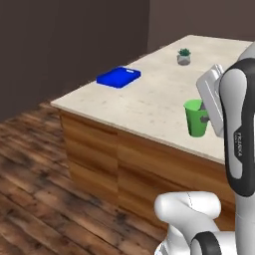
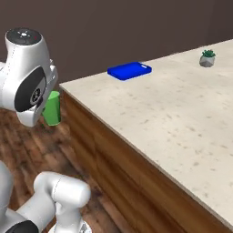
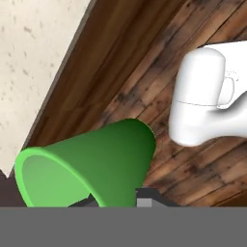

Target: There is a tray on the dining counter. Grab the cup, mug, and pitcher and place them on the tray. The pitcher may be placed next to the tray if it cannot fit the tray.

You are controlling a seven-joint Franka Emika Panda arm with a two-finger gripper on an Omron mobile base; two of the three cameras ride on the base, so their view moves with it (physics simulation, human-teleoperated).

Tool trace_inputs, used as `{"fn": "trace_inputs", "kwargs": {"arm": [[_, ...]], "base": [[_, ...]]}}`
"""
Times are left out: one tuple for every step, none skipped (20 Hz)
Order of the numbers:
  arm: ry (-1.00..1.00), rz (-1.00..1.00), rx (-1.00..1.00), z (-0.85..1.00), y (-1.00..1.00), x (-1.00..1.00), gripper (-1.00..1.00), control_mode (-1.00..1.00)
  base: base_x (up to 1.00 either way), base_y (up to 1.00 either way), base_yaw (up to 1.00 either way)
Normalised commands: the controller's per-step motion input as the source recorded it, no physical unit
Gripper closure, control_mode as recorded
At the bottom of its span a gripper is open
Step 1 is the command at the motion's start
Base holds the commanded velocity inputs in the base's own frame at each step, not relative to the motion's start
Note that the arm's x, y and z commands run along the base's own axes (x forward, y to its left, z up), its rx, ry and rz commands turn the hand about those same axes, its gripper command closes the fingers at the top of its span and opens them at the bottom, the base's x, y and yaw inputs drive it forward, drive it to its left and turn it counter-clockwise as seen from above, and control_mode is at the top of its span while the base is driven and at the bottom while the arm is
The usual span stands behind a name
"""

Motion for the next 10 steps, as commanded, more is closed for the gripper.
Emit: {"fn": "trace_inputs", "kwargs": {"arm": [[0.0, 0.0, 0.0, 0.0, 0.0, 0.0, 1.0, 1.0], [0.0, 0.0, 0.0, 0.0, 0.0, 0.0, 1.0, 1.0], [0.0, 0.0, 0.0, 0.0, 0.0, 0.0, 1.0, 1.0], [0.0, 0.0, 0.0, 0.0, 0.0, 0.0, 1.0, 1.0], [0.0, 0.0, 0.0, 0.0, 0.0, 0.0, 1.0, 1.0], [0.0, 0.0, 0.0, 0.0, 0.0, 0.0, 1.0, 1.0], [0.0, 0.0, 0.0, 0.0, 0.0, 0.0, 1.0, 1.0], [0.0, 0.0, 0.0, 0.0, 0.0, 0.0, 1.0, 1.0], [0.0, 0.0, 0.0, 0.0, 0.0, 0.0, 1.0, 1.0], [0.0, 0.0, 0.0, 0.0, 0.0, 0.0, 1.0, 1.0]], "base": [[0.7, 1.0, -0.39], [0.73, 1.0, -0.39], [0.73, 1.0, -0.39], [0.73, 1.0, -0.39], [0.74, 1.0, -0.39], [0.73, 1.0, -0.39], [0.56, 1.0, -0.38], [0.44, 1.0, -0.35], [0.41, 1.0, -0.33], [0.36, 1.0, -0.32]]}}
